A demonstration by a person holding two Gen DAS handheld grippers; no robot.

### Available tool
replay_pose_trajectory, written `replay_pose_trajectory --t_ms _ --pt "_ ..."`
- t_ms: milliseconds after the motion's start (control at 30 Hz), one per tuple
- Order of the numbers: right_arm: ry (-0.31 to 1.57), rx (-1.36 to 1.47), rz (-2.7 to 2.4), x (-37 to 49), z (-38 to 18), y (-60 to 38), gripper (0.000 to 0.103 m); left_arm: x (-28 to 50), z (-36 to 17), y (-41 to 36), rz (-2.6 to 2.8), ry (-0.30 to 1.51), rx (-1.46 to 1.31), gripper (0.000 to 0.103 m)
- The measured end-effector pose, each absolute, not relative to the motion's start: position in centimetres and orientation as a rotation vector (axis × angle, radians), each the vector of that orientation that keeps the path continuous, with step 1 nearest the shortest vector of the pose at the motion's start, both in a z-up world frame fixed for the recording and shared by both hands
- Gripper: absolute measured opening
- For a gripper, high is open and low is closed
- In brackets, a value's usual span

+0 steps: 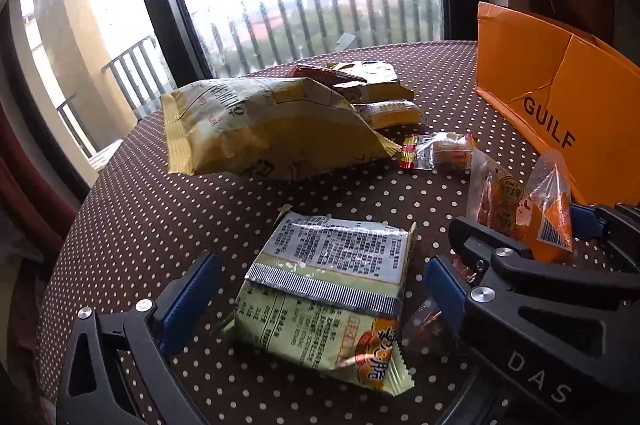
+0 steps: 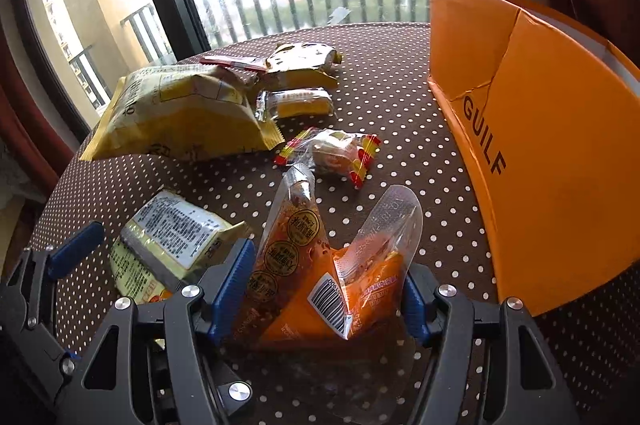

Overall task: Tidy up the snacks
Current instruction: 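Lift and carry both held packets toward the orange shoebox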

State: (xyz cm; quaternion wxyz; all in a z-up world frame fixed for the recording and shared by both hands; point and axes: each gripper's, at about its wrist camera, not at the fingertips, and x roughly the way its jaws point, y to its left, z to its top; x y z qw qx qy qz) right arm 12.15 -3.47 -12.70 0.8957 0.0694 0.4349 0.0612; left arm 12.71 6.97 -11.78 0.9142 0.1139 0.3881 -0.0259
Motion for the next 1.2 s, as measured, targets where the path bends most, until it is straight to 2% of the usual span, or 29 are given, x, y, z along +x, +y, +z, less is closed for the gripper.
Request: replay_pose_trajectory --t_ms 233,300,467,833,1200 --pt "0.908 0.143 0.108 13.9 -12.7 -3.5 0.068 15.4 -12.3 7.5 -0.095 0.854 0.179 0.102" --pt "0.912 0.143 0.110 14.2 -12.7 -3.4 0.068 15.7 -12.4 7.8 -0.133 0.877 0.129 0.089" --pt "0.921 0.135 0.113 14.3 -12.6 -3.2 0.068 15.2 -12.2 7.5 -0.121 0.869 0.120 0.083" --pt "0.860 0.126 0.129 11.9 -10.8 -3.1 0.062 11.8 -10.5 7.2 -0.131 0.817 0.099 0.082" --pt "0.826 0.141 0.106 11.8 -8.2 -2.0 0.057 12.0 -7.8 8.4 -0.147 0.787 0.083 0.082"
